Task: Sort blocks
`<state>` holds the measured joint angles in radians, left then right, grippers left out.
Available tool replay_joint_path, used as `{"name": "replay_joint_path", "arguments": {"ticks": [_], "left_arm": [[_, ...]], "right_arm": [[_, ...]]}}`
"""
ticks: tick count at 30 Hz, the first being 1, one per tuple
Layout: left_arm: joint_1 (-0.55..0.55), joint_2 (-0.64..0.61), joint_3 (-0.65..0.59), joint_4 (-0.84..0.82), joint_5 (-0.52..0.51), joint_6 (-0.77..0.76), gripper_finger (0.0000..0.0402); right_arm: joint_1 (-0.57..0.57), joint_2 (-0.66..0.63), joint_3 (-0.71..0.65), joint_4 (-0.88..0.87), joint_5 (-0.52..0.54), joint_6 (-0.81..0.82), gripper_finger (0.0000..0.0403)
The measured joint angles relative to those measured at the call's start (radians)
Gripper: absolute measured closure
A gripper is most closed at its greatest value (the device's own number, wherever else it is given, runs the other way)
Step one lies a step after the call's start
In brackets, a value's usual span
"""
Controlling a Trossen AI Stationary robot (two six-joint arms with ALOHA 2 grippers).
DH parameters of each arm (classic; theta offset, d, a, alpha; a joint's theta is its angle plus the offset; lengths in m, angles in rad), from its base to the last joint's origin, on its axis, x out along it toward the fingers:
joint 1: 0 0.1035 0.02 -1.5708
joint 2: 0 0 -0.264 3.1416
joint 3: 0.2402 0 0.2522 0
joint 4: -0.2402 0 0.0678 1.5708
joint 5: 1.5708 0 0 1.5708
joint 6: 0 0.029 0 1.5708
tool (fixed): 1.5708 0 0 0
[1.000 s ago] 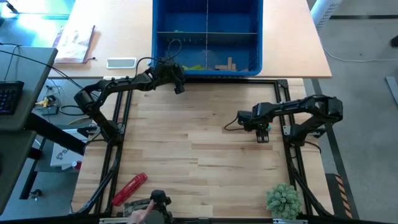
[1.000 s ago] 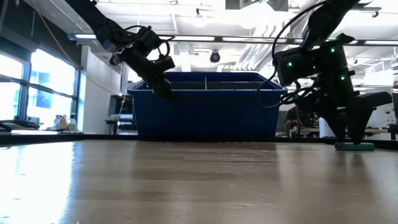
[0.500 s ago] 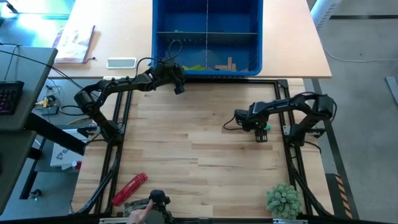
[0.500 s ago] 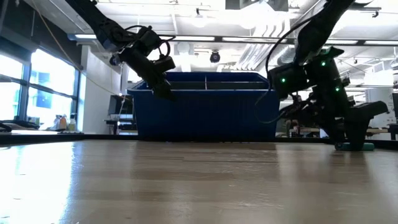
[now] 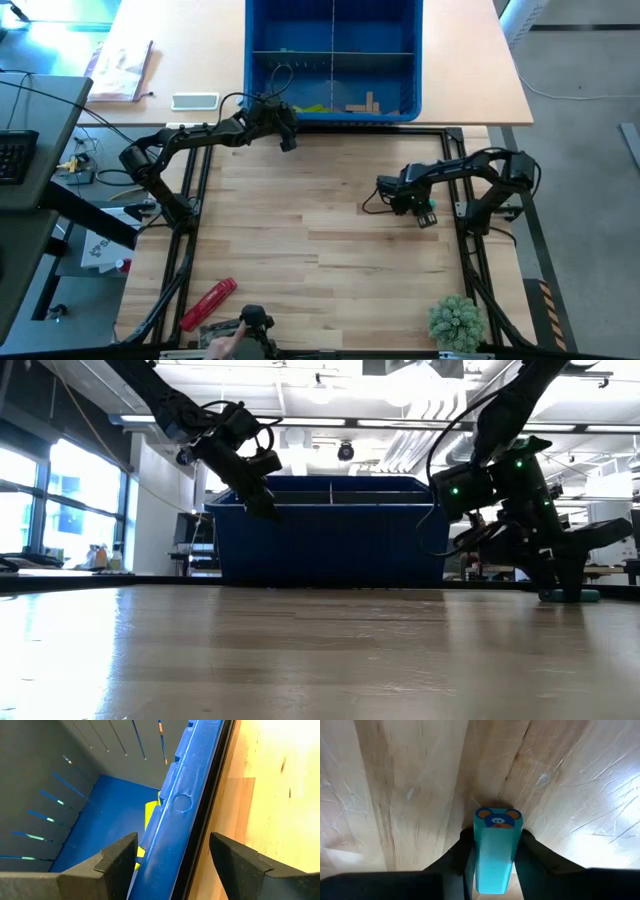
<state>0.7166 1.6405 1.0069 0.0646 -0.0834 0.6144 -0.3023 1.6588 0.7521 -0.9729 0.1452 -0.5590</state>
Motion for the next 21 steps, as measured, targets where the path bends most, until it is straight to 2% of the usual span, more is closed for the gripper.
{"name": "replay_joint_path", "arguments": {"ticks": [5,12,16,21], "left_arm": [[0.0,0.0,0.0,0.0,0.001,0.0,0.0174],[0.0,0.0,0.0,0.0,0.002,0.0,0.0174],[0.0,0.0,0.0,0.0,0.002,0.0,0.0174],[-0.003,0.0,0.0,-0.001,-0.001,0.0,0.0174]], "right_arm": [[0.008,0.008,0.055,-0.031,-0.011,0.002,0.0314],[0.027,0.006,0.338,0.011,-0.005,-0.007,0.0314],[-0.013,0.004,0.491,0.178,-0.082,-0.041,0.0314],[-0.109,0.007,0.558,0.619,-0.187,-0.058,0.0314]]}}
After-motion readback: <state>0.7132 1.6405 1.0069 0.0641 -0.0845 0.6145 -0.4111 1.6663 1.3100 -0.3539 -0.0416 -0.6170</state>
